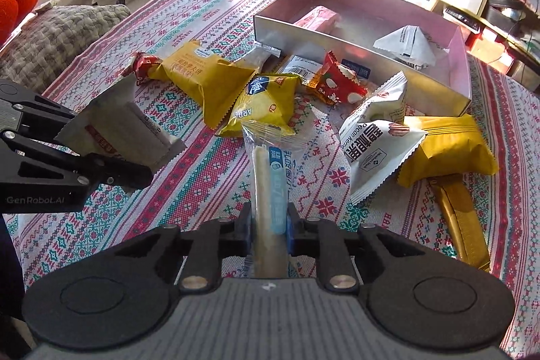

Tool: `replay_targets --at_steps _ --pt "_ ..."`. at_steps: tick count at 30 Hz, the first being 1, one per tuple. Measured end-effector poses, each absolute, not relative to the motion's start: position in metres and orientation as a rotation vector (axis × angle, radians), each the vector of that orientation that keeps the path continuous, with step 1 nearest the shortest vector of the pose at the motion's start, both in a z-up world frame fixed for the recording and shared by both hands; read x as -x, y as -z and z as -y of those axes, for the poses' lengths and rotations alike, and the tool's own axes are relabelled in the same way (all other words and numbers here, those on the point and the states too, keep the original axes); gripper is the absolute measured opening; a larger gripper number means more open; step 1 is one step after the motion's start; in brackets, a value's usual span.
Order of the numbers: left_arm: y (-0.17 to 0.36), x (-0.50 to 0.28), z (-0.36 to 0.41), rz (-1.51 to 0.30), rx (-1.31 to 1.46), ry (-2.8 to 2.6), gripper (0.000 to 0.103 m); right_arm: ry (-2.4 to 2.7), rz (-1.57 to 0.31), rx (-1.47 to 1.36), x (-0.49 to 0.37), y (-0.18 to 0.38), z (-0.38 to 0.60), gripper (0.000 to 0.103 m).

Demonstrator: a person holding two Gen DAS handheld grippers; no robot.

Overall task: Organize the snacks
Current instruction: 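Carry both packets into the box and open both tools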

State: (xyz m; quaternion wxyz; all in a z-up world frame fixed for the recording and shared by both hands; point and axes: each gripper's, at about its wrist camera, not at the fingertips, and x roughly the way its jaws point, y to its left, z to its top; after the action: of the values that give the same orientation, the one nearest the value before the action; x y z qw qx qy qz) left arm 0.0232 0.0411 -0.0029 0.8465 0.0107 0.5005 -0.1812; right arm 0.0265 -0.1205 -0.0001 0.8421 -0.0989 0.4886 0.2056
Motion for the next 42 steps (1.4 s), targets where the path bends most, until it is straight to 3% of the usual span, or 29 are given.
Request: replay_targets --at_steps 18,42 --pt "-0.042 -0.080 -0.021 -0.951 0.046 0.353 0.018 -0.342 -0.916 0.026 -0.074 -0.047 0.148 0.016" --pt "-0.013 -0.180 0.025 -0.997 0.091 0.258 0.018 -0.283 -0.865 -0.204 -0.172 -0.033 0.195 0.016"
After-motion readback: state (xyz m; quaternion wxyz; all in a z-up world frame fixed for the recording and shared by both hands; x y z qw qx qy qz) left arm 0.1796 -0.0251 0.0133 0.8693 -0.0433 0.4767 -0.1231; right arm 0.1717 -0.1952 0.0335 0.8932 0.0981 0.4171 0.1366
